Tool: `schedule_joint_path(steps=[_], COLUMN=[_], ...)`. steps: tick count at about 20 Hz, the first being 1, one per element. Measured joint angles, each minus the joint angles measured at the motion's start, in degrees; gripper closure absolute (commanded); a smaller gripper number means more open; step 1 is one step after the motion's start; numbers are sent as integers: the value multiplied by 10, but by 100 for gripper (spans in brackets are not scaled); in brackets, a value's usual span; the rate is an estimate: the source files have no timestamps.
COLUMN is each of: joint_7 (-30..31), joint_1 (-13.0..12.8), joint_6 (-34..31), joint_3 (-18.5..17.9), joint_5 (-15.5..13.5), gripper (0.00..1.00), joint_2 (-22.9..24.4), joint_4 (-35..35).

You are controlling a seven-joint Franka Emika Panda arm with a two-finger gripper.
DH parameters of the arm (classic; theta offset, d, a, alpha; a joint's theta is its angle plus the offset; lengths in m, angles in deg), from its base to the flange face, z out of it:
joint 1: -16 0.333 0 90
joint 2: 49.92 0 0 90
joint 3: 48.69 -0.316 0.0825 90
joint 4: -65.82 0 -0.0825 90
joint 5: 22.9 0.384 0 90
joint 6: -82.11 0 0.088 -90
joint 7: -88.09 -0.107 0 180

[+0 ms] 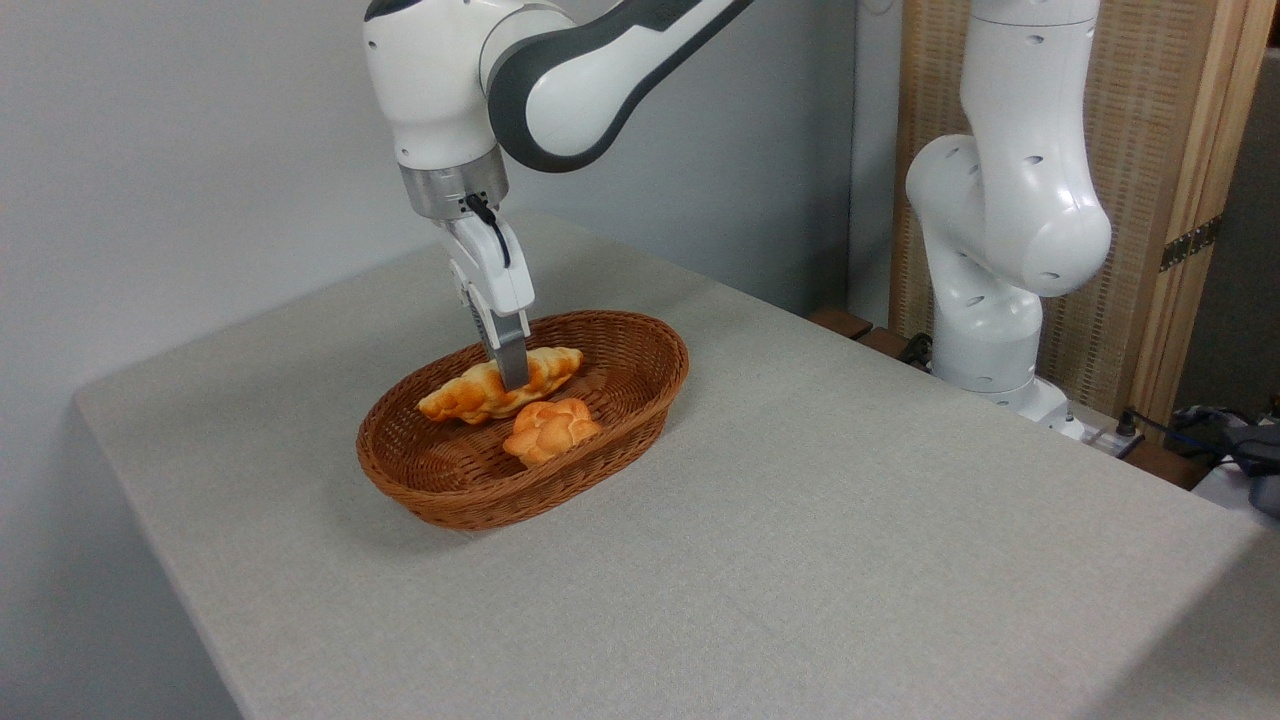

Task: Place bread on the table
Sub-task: 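Lift the croissant and carry it over the basket rim onto the table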

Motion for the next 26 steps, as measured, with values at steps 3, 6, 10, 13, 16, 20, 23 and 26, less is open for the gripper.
schedule_joint_path(steps=[3,6,10,13,16,20,23,26], joint_7=[0,0,0,-6,-47,-145,-180,-184], joint_1=[1,5,6,7,8,11,12,9], joint_6=[0,-19,-56,-79,-99,-121,-125,-125], joint_3=[-5,-8,-48,-94,-146,-213,-225,-222], joint_5=[0,0,0,1,1,16,52,61], gripper=[100,100,100,100,100,56,2,0], joint_2=[2,7,22,39,50,53,50,38], joint_4=[-5,-22,-54,-67,-69,-69,-65,-61])
